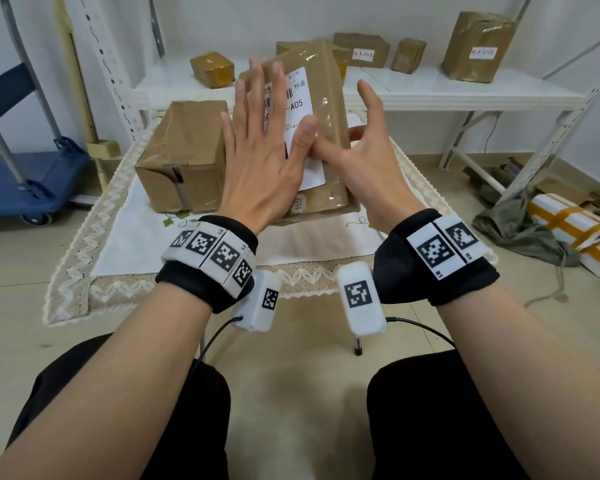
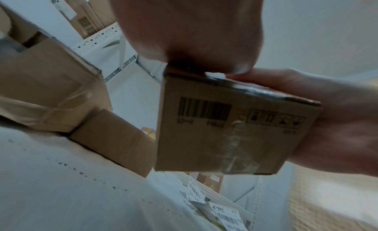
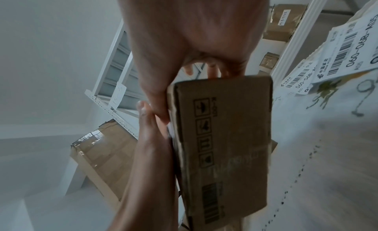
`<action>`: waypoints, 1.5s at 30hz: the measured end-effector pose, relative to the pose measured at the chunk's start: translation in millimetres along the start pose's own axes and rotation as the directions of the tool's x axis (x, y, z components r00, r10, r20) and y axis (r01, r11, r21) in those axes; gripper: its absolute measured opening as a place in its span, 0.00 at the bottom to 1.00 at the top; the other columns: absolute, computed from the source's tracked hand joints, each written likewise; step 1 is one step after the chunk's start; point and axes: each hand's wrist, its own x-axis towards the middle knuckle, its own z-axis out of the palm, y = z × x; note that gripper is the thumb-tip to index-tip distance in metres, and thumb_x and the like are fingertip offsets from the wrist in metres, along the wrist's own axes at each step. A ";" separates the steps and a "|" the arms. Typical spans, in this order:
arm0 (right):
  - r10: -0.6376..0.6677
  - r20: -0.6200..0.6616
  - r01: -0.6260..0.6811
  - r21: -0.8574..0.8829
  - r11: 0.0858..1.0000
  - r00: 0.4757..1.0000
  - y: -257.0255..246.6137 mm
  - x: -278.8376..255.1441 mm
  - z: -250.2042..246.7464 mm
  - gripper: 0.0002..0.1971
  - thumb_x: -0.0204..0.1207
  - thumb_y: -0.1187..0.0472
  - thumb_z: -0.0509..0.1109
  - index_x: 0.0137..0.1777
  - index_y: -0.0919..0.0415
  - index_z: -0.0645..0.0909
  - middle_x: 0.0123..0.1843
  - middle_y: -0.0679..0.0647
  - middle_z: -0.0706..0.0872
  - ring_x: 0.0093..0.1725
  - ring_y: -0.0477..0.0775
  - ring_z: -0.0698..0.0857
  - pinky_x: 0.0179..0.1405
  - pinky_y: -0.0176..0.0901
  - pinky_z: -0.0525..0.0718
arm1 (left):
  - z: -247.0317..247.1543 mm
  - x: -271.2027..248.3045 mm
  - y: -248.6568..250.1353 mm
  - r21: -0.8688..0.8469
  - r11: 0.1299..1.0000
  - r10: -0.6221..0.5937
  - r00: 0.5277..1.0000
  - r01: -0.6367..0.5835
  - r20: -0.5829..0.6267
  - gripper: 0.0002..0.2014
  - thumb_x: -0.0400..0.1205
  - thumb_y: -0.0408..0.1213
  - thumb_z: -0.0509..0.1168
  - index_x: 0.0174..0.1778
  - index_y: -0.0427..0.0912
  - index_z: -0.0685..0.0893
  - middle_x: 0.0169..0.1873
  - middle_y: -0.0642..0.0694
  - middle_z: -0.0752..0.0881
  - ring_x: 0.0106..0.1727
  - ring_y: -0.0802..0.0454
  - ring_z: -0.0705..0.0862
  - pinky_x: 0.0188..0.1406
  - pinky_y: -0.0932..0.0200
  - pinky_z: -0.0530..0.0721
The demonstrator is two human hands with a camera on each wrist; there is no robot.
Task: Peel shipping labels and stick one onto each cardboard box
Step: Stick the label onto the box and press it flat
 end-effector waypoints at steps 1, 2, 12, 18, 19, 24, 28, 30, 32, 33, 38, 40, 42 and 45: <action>-0.005 -0.001 0.005 -0.004 1.000 1.000 -0.5 -0.5 -0.5 0.59 0.54 0.33 0.83 0.85 0.31 0.53 0.70 0.58 0.78 0.66 0.58 0.86 0.66 0.60 0.86 | -0.9 1.1 -2.6 0.000 1.000 -0.013 1.000 0.013 -0.008 0.36 0.89 0.62 0.38 0.91 0.47 0.40 0.90 0.44 0.38 0.90 0.43 0.36 0.86 0.37 0.32; -0.012 0.001 0.012 -0.002 1.000 1.000 -1.2 -1.0 -1.0 0.60 0.54 0.34 0.84 0.85 0.31 0.53 0.69 0.57 0.78 0.66 0.58 0.86 0.65 0.60 0.86 | -2.0 2.5 -4.8 -0.001 1.000 -0.029 0.999 0.029 -0.015 0.36 0.90 0.61 0.38 0.91 0.48 0.40 0.90 0.44 0.37 0.90 0.43 0.36 0.86 0.37 0.32; 0.005 0.028 -0.005 -0.006 1.000 1.000 -4.0 -6.7 -7.0 0.60 0.54 0.41 0.84 0.86 0.33 0.53 0.69 0.56 0.76 0.62 0.58 0.87 0.55 0.59 0.91 | -9.1 9.1 -24.1 -0.035 0.982 -0.188 0.981 0.186 -0.054 0.39 0.88 0.65 0.36 0.90 0.47 0.37 0.90 0.44 0.35 0.90 0.41 0.36 0.87 0.30 0.37; -0.033 0.069 0.040 -0.094 0.995 0.997 -4.4 -10.8 -5.0 0.57 0.63 0.43 0.84 0.88 0.37 0.52 0.67 0.55 0.77 0.59 0.53 0.86 0.60 0.58 0.88 | -4.6 5.1 -7.7 0.006 0.999 -0.050 0.996 0.051 -0.069 0.38 0.89 0.62 0.38 0.91 0.45 0.40 0.90 0.42 0.37 0.90 0.40 0.36 0.86 0.34 0.32; -0.045 0.079 0.053 -0.102 0.993 0.996 -4.9 -11.4 -5.3 0.56 0.64 0.43 0.84 0.88 0.37 0.52 0.67 0.55 0.77 0.59 0.53 0.86 0.60 0.57 0.88 | -4.1 5.1 -8.4 0.020 0.998 -0.054 0.996 0.056 -0.075 0.38 0.89 0.62 0.38 0.91 0.45 0.41 0.90 0.41 0.38 0.90 0.39 0.36 0.86 0.34 0.32; -0.062 0.116 0.075 -0.113 0.991 0.991 -6.7 -13.6 -9.1 0.57 0.64 0.45 0.84 0.87 0.35 0.52 0.67 0.55 0.77 0.59 0.54 0.86 0.56 0.56 0.91 | -8.1 10.5 -21.4 0.041 0.991 -0.124 0.985 0.129 -0.120 0.37 0.89 0.63 0.39 0.91 0.46 0.41 0.90 0.42 0.38 0.90 0.39 0.37 0.87 0.30 0.38; -0.069 0.129 0.082 -0.096 0.992 0.989 -6.7 -14.5 -11.5 0.56 0.64 0.46 0.85 0.87 0.36 0.52 0.65 0.52 0.77 0.59 0.55 0.87 0.54 0.57 0.91 | -14.9 13.1 -27.2 0.019 0.982 -0.181 0.972 0.185 -0.150 0.39 0.88 0.64 0.39 0.91 0.46 0.41 0.90 0.41 0.38 0.91 0.39 0.38 0.87 0.31 0.37; -0.068 0.132 0.080 -0.090 0.993 0.989 -5.5 -14.5 -12.4 0.55 0.66 0.47 0.85 0.87 0.37 0.53 0.64 0.50 0.78 0.58 0.56 0.88 0.53 0.58 0.92 | -18.3 13.8 -30.9 -0.005 0.976 -0.217 0.964 0.219 -0.156 0.40 0.87 0.65 0.38 0.91 0.46 0.40 0.90 0.41 0.38 0.91 0.39 0.38 0.87 0.31 0.37; -0.065 0.134 0.079 -0.096 0.992 0.989 -4.3 -14.3 -11.8 0.56 0.64 0.46 0.85 0.87 0.36 0.53 0.65 0.52 0.78 0.59 0.56 0.87 0.54 0.58 0.91 | -20.5 13.5 -31.5 -0.021 0.971 -0.239 0.957 0.239 -0.164 0.41 0.86 0.66 0.38 0.91 0.46 0.40 0.90 0.41 0.38 0.91 0.39 0.38 0.87 0.31 0.38; -0.063 0.136 0.078 -0.105 0.991 0.989 -4.1 -14.6 -10.8 0.56 0.63 0.45 0.85 0.87 0.36 0.53 0.67 0.53 0.77 0.60 0.55 0.87 0.55 0.58 0.91 | -20.4 12.5 -29.7 -0.022 0.973 -0.232 0.958 0.232 -0.168 0.41 0.86 0.66 0.38 0.91 0.45 0.40 0.90 0.41 0.38 0.91 0.38 0.38 0.87 0.31 0.38; -0.089 0.168 0.113 -0.136 0.984 0.982 -3.8 -16.9 -5.1 0.56 0.66 0.47 0.85 0.88 0.38 0.52 0.73 0.56 0.74 0.65 0.49 0.81 0.66 0.50 0.84 | -12.6 9.9 -19.5 0.019 0.991 -0.130 0.978 0.135 -0.165 0.38 0.90 0.62 0.43 0.91 0.45 0.42 0.90 0.41 0.39 0.91 0.39 0.38 0.85 0.34 0.35; -0.096 0.174 0.118 -0.121 0.986 0.980 -5.3 -17.7 -5.0 0.55 0.67 0.49 0.85 0.88 0.39 0.52 0.72 0.54 0.75 0.64 0.48 0.81 0.64 0.50 0.86 | -11.7 10.7 -20.9 0.010 0.989 -0.146 0.974 0.150 -0.176 0.38 0.90 0.62 0.42 0.91 0.45 0.42 0.91 0.41 0.40 0.91 0.39 0.39 0.85 0.33 0.35; -0.097 0.174 0.117 -0.108 0.987 0.980 -7.1 -18.7 -6.6 0.55 0.68 0.50 0.85 0.88 0.40 0.53 0.65 0.50 0.78 0.60 0.47 0.84 0.60 0.50 0.88 | -13.0 11.6 -23.6 -0.010 0.984 -0.174 0.967 0.175 -0.186 0.38 0.89 0.62 0.42 0.91 0.46 0.42 0.91 0.41 0.40 0.91 0.39 0.39 0.87 0.31 0.37; -0.098 0.178 0.115 -0.091 0.989 0.979 -8.7 -20.6 -9.3 0.54 0.69 0.52 0.85 0.88 0.40 0.54 0.59 0.47 0.79 0.57 0.51 0.87 0.55 0.52 0.91 | -16.6 14.4 -28.8 -0.028 0.978 -0.207 0.956 0.205 -0.207 0.38 0.89 0.63 0.41 0.91 0.46 0.42 0.91 0.40 0.40 0.91 0.38 0.40 0.87 0.31 0.38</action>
